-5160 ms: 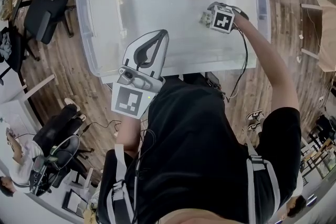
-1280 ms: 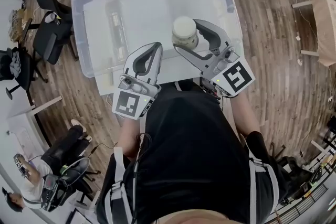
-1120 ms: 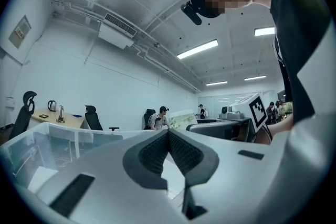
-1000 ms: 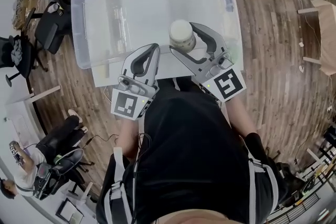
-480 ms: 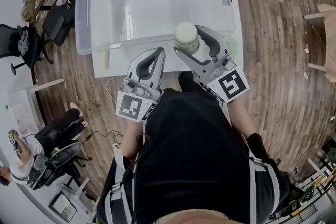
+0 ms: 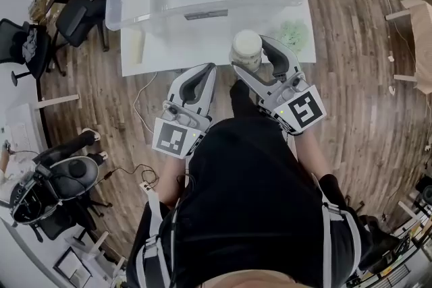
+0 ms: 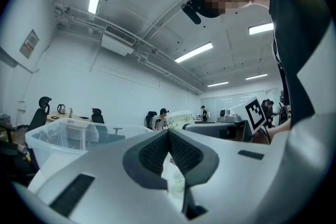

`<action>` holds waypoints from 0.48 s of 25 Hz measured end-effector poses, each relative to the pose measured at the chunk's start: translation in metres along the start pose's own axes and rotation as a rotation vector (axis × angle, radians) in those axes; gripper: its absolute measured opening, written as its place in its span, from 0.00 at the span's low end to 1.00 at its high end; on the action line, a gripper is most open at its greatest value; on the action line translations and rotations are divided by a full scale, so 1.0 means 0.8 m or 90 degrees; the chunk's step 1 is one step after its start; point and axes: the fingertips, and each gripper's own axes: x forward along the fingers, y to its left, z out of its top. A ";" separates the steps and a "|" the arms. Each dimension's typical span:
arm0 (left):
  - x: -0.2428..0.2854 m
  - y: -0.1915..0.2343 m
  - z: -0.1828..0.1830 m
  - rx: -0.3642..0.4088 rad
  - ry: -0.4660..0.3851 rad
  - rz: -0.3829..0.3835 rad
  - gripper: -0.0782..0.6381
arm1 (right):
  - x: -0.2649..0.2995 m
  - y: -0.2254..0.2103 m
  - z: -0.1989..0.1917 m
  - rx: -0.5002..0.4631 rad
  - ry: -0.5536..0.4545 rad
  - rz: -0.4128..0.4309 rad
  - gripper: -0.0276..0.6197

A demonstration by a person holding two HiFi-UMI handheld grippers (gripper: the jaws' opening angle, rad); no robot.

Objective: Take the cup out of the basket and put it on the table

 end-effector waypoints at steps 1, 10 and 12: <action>-0.017 -0.009 -0.002 0.000 -0.001 0.001 0.13 | -0.010 0.016 -0.004 -0.001 0.003 -0.001 0.50; -0.147 -0.099 -0.014 -0.009 0.004 -0.003 0.13 | -0.093 0.156 -0.003 0.012 -0.003 0.002 0.50; -0.165 -0.113 -0.011 -0.011 0.001 -0.006 0.13 | -0.107 0.176 -0.002 0.007 0.002 0.003 0.50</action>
